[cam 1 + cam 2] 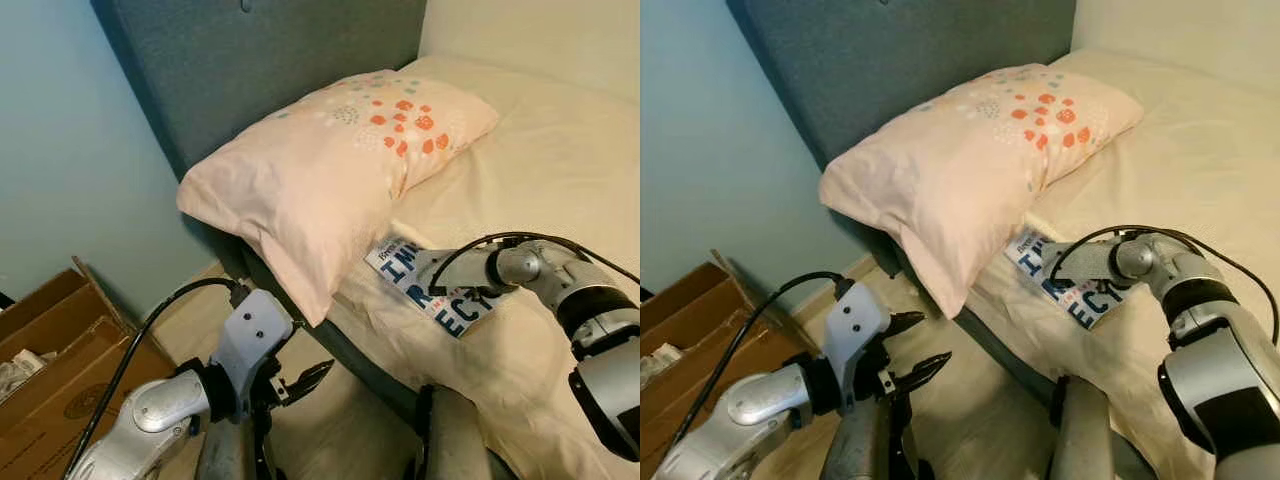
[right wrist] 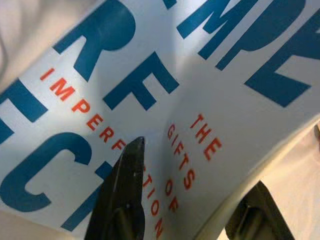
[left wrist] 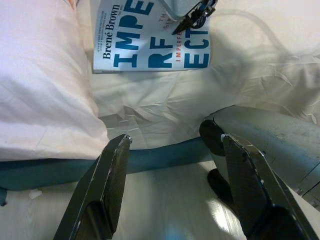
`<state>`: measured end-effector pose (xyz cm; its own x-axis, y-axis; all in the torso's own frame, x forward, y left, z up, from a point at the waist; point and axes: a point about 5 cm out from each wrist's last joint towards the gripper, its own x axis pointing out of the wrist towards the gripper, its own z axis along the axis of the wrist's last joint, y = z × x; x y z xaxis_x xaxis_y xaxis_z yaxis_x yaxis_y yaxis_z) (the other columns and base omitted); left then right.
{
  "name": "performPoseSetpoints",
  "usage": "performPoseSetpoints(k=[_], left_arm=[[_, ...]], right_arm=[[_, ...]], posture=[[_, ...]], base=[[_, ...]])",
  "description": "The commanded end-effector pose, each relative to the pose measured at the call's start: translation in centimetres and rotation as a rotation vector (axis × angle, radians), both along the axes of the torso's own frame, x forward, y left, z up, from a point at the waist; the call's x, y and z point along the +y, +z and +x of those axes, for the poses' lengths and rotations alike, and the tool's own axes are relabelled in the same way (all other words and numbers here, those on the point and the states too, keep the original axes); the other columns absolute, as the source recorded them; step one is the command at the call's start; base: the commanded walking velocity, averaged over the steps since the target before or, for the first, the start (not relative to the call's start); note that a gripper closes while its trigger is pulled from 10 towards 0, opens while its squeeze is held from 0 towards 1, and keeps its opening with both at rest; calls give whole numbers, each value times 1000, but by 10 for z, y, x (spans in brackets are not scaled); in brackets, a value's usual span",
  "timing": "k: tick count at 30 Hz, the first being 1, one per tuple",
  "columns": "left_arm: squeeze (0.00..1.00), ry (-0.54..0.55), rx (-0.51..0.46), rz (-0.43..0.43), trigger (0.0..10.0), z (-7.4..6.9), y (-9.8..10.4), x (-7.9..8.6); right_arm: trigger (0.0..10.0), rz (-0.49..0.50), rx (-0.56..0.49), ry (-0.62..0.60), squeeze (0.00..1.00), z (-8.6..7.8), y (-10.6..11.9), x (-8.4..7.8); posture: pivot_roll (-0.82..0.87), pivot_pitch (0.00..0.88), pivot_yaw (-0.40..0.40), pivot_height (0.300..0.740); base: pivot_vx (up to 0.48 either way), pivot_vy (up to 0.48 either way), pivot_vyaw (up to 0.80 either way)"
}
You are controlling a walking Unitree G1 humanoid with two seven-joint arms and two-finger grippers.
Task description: Clean up the room
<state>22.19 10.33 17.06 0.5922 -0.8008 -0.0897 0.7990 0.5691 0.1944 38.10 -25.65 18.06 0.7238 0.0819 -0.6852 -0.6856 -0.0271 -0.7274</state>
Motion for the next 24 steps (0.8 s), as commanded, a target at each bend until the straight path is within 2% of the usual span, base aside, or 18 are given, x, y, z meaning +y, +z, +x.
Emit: performPoseSetpoints(k=[1, 13, 14, 15, 16, 17, 24], left_arm=[[0, -7, 25, 21, 10000, -2, -8, 0], [0, -1, 19, 19, 10000, -1, -9, -1], [0, -1, 19, 19, 10000, -1, -9, -1], [0, -1, 19, 19, 10000, -1, -9, -1], [0, 1, 17, 19, 10000, -1, -9, -1], [0, 3, 16, 17, 10000, -1, -9, -1], [0, 6, 12, 17, 10000, 1, -9, -1]], right_arm=[[10000, -95, 124, -75, 0, -16, -26, -24], [10000, -111, 96, -69, 0, -14, -22, -24], [10000, -111, 93, -69, 773, -14, -21, -23], [10000, -111, 93, -69, 773, -14, -21, -23], [10000, -120, 78, -61, 949, -13, -20, -22], [10000, -128, 56, -51, 0, -11, -18, -21], [10000, -149, -8, -13, 0, -6, -10, -17]], posture=[[138, 330, 74, 531], [136, 323, 76, 531], [135, 322, 75, 531], [135, 322, 75, 531], [135, 322, 75, 531], [134, 319, 75, 531], [131, 322, 73, 531]], base=[[0, 0, 0], [0, 0, 0], [0, 0, 0], [0, 0, 0], [0, 0, 0], [0, 0, 0], [0, 0, 0]])
